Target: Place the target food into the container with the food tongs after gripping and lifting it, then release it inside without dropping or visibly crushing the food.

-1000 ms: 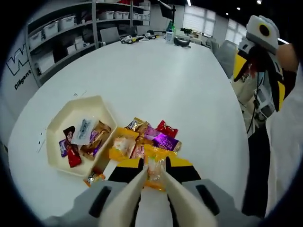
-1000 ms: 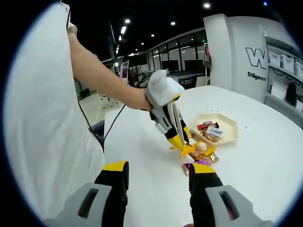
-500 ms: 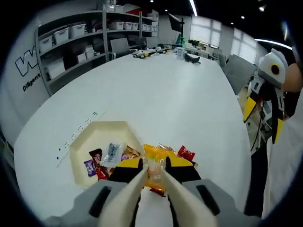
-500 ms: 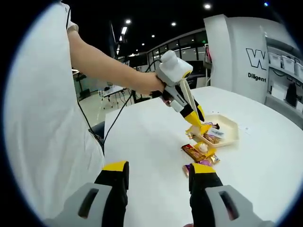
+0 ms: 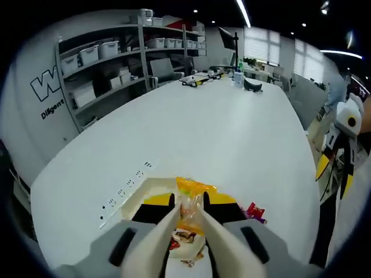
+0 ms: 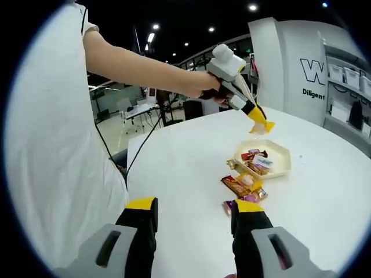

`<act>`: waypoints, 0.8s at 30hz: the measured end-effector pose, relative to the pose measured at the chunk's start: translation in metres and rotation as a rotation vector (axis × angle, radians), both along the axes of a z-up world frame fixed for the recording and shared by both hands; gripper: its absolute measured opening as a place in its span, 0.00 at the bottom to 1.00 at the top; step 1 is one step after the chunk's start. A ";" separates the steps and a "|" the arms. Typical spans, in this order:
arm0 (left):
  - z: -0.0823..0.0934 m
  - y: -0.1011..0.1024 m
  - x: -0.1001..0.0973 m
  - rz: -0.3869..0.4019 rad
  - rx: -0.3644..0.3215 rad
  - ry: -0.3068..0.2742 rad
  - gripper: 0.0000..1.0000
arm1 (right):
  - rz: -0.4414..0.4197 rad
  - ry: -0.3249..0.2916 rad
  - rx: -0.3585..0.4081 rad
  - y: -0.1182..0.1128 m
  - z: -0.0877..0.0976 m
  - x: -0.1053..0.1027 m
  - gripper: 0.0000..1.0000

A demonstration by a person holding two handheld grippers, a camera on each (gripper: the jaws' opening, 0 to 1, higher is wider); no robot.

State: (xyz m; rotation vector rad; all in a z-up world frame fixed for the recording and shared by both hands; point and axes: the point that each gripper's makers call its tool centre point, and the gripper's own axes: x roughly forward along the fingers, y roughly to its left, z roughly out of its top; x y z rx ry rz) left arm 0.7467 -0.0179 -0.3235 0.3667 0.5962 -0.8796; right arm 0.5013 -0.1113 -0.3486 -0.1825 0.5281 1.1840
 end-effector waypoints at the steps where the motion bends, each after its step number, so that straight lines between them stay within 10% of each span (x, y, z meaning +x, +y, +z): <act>1: 0.002 0.000 0.003 0.004 -0.001 -0.004 0.16 | 0.000 -0.001 -0.001 0.000 0.000 0.000 0.48; 24: 0.034 0.001 0.042 0.046 -0.004 -0.046 0.19 | -0.011 -0.008 -0.005 -0.007 0.002 0.000 0.48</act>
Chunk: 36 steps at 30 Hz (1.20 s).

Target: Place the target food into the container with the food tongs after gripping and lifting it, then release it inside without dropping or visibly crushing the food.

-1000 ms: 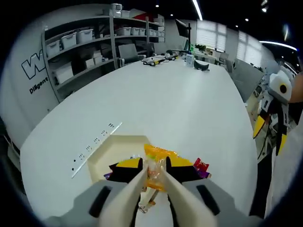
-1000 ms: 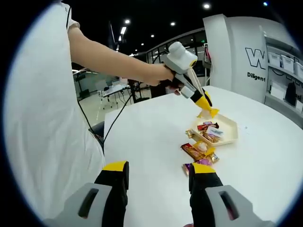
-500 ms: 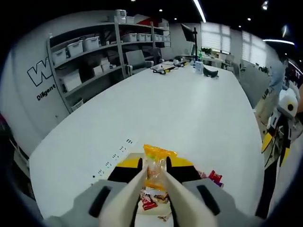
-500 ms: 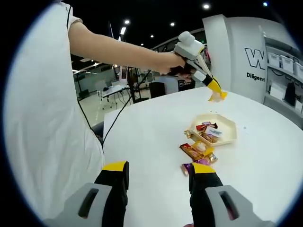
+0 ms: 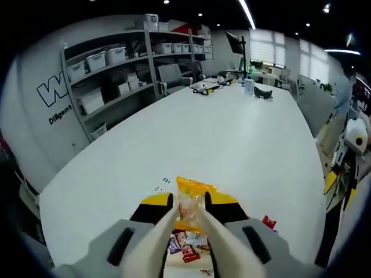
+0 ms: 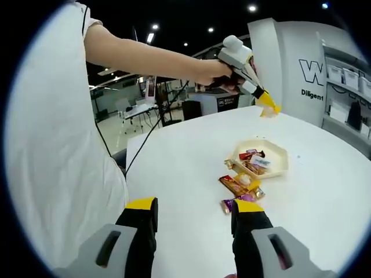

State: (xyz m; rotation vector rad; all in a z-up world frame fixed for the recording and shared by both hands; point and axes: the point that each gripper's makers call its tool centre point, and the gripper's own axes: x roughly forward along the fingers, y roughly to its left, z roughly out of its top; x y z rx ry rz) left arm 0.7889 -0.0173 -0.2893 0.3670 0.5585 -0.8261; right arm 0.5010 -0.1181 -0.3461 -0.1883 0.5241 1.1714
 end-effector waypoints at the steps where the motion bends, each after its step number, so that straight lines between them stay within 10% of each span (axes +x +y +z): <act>1: 0.002 0.000 0.001 0.001 0.002 -0.007 0.19 | -0.001 0.000 0.001 0.000 0.000 0.000 0.48; 22: 0.012 0.007 0.004 0.018 0.005 -0.037 0.20 | 0.008 0.000 -0.003 0.002 -0.001 -0.005 0.48; 36: -0.018 0.002 -0.029 -0.026 0.007 0.018 0.21 | 0.005 0.001 0.000 0.002 -0.001 -0.005 0.48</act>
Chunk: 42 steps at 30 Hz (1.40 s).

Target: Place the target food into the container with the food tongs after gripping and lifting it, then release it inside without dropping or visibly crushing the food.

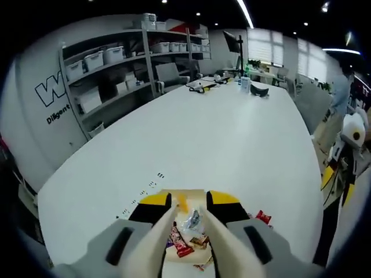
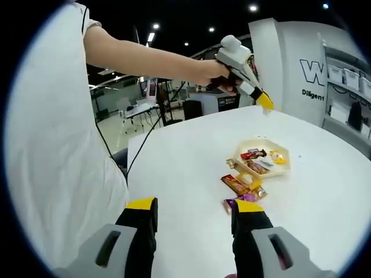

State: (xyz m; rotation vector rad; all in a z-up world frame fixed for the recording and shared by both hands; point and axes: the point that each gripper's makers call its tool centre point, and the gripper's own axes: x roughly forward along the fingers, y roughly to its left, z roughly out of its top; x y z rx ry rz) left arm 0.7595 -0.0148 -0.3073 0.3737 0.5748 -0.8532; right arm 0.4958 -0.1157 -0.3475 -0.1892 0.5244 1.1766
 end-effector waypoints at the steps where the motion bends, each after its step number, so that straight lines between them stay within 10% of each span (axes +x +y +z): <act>1: -0.004 0.000 -0.005 -0.007 0.002 0.005 0.21 | 0.000 0.000 0.000 0.000 0.000 0.000 0.48; 42: -0.085 -0.015 -0.109 -0.200 0.026 0.122 0.22 | 0.011 0.015 -0.005 0.005 -0.004 0.003 0.48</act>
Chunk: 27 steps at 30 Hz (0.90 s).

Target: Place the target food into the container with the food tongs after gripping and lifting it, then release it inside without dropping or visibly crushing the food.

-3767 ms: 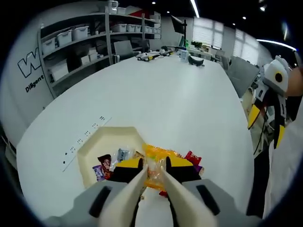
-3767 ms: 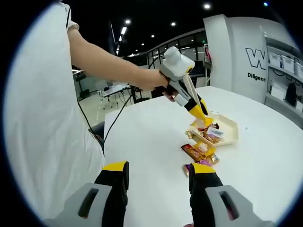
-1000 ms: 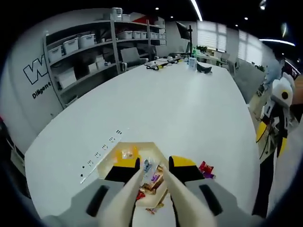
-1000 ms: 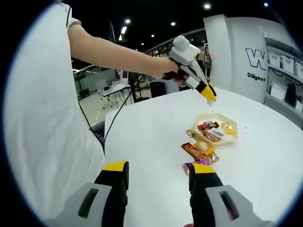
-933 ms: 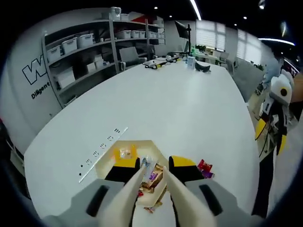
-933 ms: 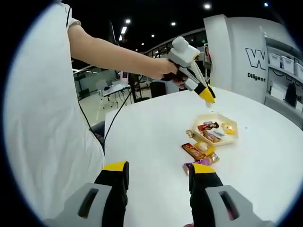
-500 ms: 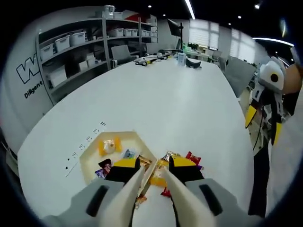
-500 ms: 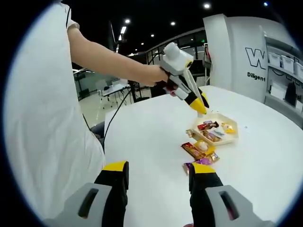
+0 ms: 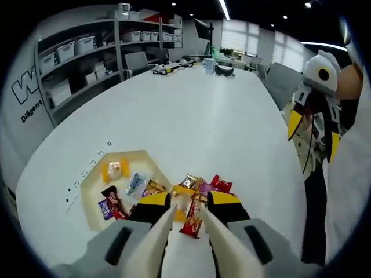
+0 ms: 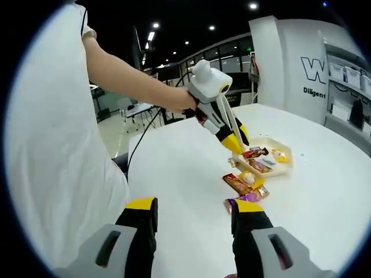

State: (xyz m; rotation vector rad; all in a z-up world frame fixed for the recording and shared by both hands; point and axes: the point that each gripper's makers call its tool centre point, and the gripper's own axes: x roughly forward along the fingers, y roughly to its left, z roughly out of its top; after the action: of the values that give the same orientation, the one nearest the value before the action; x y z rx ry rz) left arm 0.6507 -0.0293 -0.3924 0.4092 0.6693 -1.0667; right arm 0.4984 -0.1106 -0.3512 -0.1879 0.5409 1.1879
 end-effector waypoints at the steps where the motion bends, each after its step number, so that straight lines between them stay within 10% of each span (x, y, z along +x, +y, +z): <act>1: -0.002 -0.002 -0.003 -0.009 0.003 0.001 0.22 | -0.001 0.001 0.002 0.000 0.000 0.001 0.48; 27: -0.045 -0.016 -0.019 -0.151 0.125 -0.003 0.23 | -0.016 0.014 -0.002 -0.004 -0.004 0.005 0.48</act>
State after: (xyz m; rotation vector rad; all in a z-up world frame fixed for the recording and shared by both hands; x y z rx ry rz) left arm 0.6319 -0.0451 -0.4378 0.5766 0.7138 -1.1700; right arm 0.5036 -0.1150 -0.3550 -0.1773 0.5548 1.1736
